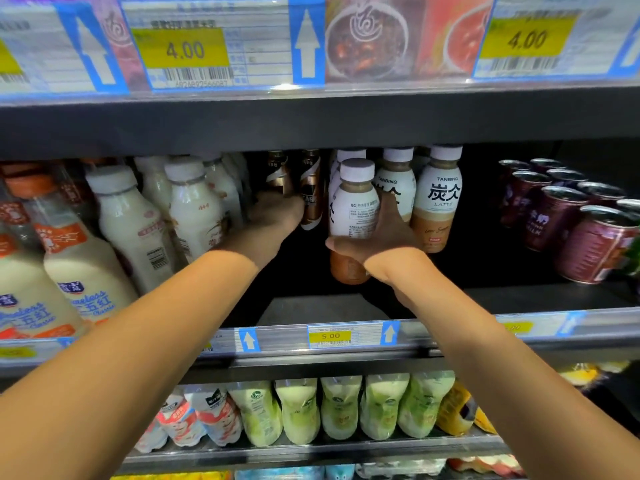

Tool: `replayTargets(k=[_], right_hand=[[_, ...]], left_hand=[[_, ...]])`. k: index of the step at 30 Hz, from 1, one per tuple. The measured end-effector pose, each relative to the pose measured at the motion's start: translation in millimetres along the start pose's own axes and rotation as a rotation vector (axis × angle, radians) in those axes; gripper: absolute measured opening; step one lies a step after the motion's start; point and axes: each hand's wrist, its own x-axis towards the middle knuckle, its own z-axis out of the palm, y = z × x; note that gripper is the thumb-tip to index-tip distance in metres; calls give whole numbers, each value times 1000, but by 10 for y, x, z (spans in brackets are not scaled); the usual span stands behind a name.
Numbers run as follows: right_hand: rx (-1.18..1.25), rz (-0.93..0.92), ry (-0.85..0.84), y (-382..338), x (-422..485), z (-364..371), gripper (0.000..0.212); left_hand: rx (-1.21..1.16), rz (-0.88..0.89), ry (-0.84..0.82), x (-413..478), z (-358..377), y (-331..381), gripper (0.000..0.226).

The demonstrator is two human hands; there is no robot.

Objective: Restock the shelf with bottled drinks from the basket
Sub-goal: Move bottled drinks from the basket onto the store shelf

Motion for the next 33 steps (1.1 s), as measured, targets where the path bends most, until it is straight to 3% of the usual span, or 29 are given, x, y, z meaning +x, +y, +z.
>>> replayTargets(k=[3, 4, 6, 7, 9, 13, 15, 18, 24, 30, 33], right_hand=[[60, -18, 31, -51, -166, -163, 83], [4, -44, 69, -78, -252, -247, 72], [-255, -150, 130, -118, -477, -441, 28], [-379, -205, 136, -132, -600, -534, 20], [-582, -251, 101, -150, -836, -683, 40], [-823, -187, 163, 25, -1323, -891, 42], [-933, -55, 128, 105, -1583, -1005, 39], [-899, 207, 120, 304, -1938, -1218, 37], [-974, 523, 295, 823, -2721, -1708, 38], [-990, 818, 383, 1419, -3483, -2182, 35], [-859, 1000, 434, 1873, -3778, -2418, 36]], left_hand=[[116, 78, -130, -400, -150, 22, 30], [201, 128, -176, -542, -229, 49, 37], [397, 258, -200, -908, -400, 113, 46], [488, 336, -209, -1113, -482, 144, 43], [582, 511, -186, -1486, -602, 151, 38], [481, 831, -254, -2052, -590, 157, 42], [497, 921, -286, -2204, -423, 180, 42], [537, 1063, -377, -2484, -93, 271, 42], [644, 1323, -669, -3256, 764, 406, 54], [675, 1570, -958, -4144, 1719, 416, 48], [696, 1745, -1001, -4568, 2267, 389, 28]])
